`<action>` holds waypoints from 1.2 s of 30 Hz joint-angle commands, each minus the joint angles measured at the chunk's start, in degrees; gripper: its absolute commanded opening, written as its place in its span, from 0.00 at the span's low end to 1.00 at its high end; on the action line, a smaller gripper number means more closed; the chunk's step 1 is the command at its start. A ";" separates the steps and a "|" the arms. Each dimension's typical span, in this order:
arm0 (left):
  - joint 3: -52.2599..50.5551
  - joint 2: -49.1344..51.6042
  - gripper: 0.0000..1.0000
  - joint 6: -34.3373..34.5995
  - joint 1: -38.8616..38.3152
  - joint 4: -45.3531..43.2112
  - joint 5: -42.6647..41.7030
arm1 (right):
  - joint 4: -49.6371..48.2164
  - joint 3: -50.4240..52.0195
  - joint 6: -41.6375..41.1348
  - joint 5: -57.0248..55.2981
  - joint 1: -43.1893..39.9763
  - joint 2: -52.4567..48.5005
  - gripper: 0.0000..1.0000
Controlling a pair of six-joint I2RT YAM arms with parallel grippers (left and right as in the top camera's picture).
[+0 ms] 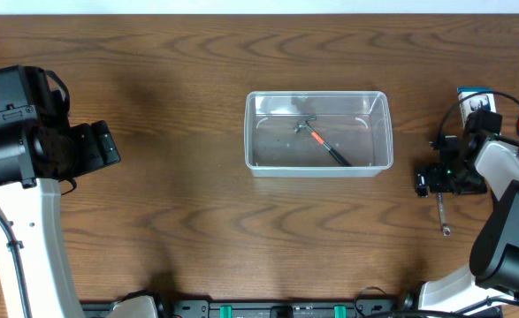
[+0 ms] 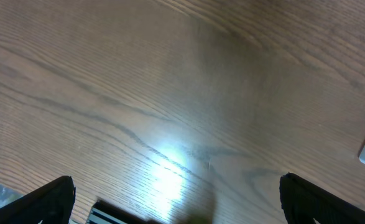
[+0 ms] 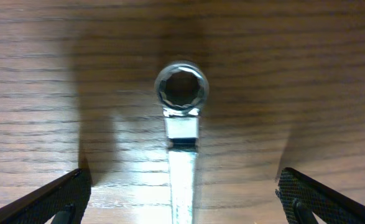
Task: Pack container
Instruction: 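Move the right gripper over the silver ring wrench and descend, then close the right gripper on the wrench shaft below the ring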
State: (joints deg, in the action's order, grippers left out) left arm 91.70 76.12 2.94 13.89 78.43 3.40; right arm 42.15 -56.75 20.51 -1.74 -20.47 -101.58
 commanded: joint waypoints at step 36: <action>0.63 -0.13 0.98 -0.31 0.31 0.17 0.09 | -1.75 3.58 -3.34 1.53 -0.68 -0.33 0.58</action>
State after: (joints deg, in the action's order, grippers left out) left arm 91.70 76.12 2.94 13.89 78.43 3.40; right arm 39.92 -54.89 18.48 0.49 -20.88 -100.77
